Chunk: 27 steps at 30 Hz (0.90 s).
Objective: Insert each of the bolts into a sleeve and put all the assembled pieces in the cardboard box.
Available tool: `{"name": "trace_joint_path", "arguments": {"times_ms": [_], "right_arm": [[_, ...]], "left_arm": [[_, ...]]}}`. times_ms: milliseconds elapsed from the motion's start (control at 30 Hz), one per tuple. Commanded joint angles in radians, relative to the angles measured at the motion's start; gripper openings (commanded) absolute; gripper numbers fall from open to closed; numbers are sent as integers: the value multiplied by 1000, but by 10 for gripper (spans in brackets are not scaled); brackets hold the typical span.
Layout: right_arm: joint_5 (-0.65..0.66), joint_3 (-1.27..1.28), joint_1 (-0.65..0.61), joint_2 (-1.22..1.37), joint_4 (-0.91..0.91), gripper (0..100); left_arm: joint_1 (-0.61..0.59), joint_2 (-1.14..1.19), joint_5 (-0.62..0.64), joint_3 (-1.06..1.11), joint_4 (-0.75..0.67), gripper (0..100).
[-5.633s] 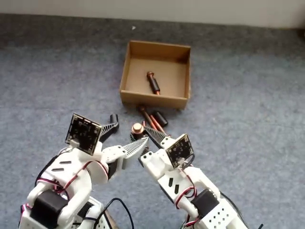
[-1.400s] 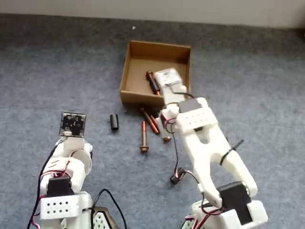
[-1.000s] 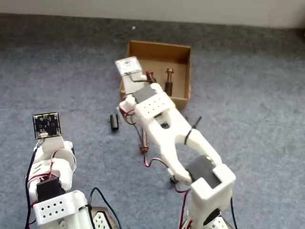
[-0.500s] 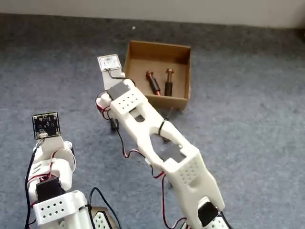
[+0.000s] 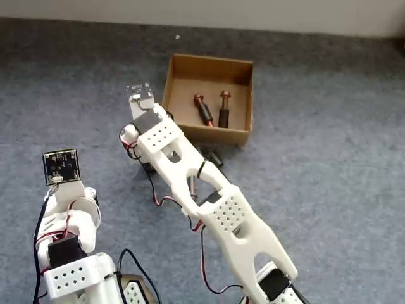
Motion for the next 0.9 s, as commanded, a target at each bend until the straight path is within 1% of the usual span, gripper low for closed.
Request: {"name": "trace_joint_path", "arguments": {"times_ms": [0,133,300,367,500,700,867], "right_arm": [[-11,-81,-27,22,50,163],[-11,-131,-22,47,116,163],[-11,-143,-33,48,133,161],[-11,-143,-38,48,133,128],[-5,-145,-36,48,133,2],[-2,-165,-30,30,174,5],[123,-302,-30,-18,303,5]], "left_arm": [[-2,-5,-5,-48,-14,8],[-2,-5,-5,-47,-14,8],[-2,-5,-6,-47,-14,8],[-2,-5,-6,-47,-14,8],[-2,-5,-6,-45,-15,8],[-2,-5,-6,-45,-15,8],[-2,-5,-6,-44,-15,8]]}}
